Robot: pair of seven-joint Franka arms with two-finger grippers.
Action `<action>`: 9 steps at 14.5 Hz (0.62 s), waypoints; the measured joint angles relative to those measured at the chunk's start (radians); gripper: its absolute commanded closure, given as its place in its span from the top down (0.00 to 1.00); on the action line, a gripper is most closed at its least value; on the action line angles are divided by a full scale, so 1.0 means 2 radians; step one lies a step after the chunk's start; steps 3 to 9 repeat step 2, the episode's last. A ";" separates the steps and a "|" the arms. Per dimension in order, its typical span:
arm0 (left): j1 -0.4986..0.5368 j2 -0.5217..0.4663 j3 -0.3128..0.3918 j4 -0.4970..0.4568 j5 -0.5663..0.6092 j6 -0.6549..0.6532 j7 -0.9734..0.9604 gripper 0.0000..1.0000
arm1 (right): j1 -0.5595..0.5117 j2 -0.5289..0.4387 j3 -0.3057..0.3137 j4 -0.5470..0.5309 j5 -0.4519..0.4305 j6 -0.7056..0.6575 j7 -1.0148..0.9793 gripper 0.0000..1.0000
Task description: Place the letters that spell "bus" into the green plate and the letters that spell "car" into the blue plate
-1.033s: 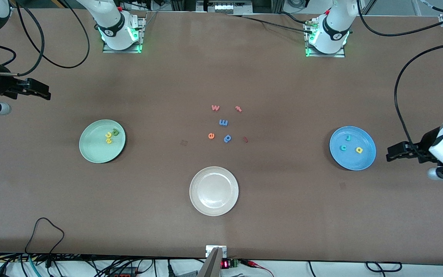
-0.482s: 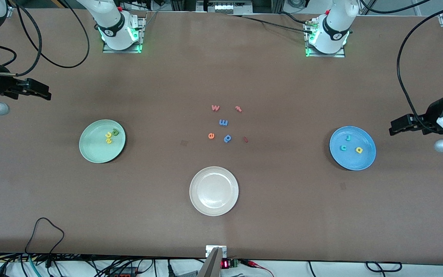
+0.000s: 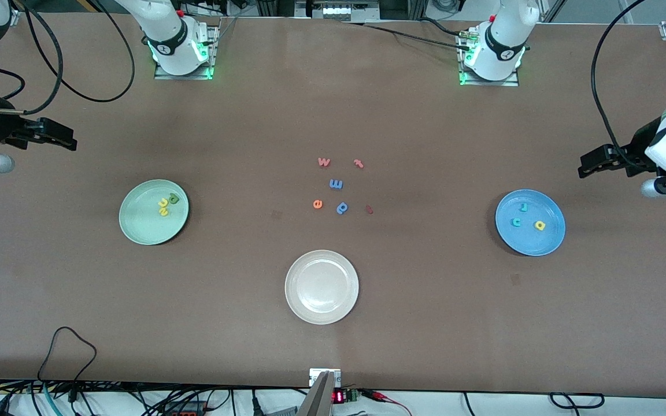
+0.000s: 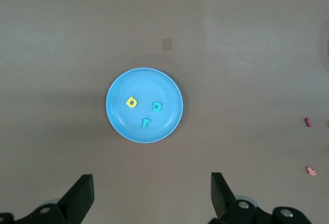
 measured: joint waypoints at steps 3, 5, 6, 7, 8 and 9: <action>0.000 -0.002 0.000 -0.003 0.001 -0.001 0.000 1.00 | 0.000 0.000 0.000 0.000 0.000 0.000 0.000 1.00; 0.000 -0.002 0.000 -0.003 0.001 -0.001 0.000 1.00 | 0.000 0.000 0.000 0.000 0.000 0.000 0.000 1.00; 0.000 -0.002 0.000 -0.003 0.001 -0.001 0.000 1.00 | 0.000 0.000 0.000 0.000 0.000 0.000 0.000 1.00; 0.000 -0.002 0.000 -0.003 0.001 -0.001 0.000 1.00 | 0.000 0.000 0.000 0.000 0.000 0.000 0.000 1.00; 0.000 -0.002 0.000 -0.003 0.001 -0.001 0.000 1.00 | 0.000 0.000 0.000 0.000 0.000 0.000 0.000 1.00; 0.000 -0.002 0.000 -0.003 0.001 -0.001 0.000 1.00 | 0.000 0.000 0.000 0.000 0.000 0.000 0.000 1.00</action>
